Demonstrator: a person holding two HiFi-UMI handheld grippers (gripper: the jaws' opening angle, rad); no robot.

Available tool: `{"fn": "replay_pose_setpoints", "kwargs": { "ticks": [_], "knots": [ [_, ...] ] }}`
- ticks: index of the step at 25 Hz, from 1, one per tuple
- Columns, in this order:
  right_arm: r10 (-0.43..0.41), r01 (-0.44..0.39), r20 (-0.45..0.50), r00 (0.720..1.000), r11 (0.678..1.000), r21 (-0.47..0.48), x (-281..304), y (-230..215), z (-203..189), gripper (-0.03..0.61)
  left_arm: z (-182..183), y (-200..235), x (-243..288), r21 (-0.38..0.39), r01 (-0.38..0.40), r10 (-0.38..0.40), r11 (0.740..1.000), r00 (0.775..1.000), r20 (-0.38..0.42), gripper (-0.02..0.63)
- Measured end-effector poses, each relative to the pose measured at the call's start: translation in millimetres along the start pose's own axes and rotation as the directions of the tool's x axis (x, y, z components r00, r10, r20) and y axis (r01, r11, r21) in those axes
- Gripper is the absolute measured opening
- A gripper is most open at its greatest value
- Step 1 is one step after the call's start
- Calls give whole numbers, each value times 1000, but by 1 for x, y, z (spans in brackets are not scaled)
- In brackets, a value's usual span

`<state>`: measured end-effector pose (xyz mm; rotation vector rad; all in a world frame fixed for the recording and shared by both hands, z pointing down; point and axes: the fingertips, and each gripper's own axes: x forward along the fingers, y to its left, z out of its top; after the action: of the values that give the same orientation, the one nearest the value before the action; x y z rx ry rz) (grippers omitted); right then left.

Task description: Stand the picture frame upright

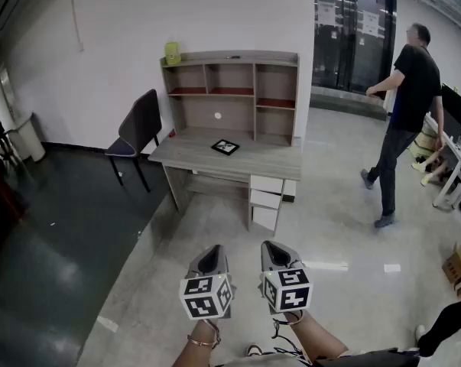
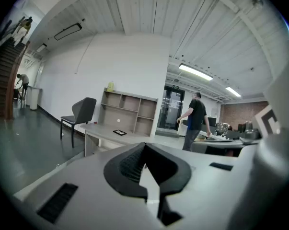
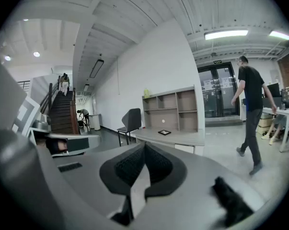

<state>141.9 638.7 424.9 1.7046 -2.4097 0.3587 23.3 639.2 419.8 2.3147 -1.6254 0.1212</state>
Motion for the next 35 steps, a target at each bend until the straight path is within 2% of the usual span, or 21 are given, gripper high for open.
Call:
{"fn": "replay_pose_setpoints", "kwargs": {
  "ticks": [19,28,35],
  "knots": [
    [14,-12,-16,1000,998,66,42,-44,-1,32,2,5,50,-4,-44,43,999,999,-14,12],
    [17,-16,-19,1000,998,55,56,-57,10,32,13,11,71,-13,-58,58,998,998,-10,12],
    [-12,15,-35,999,997,75,69,-80,7,32,14,11,91,-7,-62,62,998,998,-17,12]
  ]
}}
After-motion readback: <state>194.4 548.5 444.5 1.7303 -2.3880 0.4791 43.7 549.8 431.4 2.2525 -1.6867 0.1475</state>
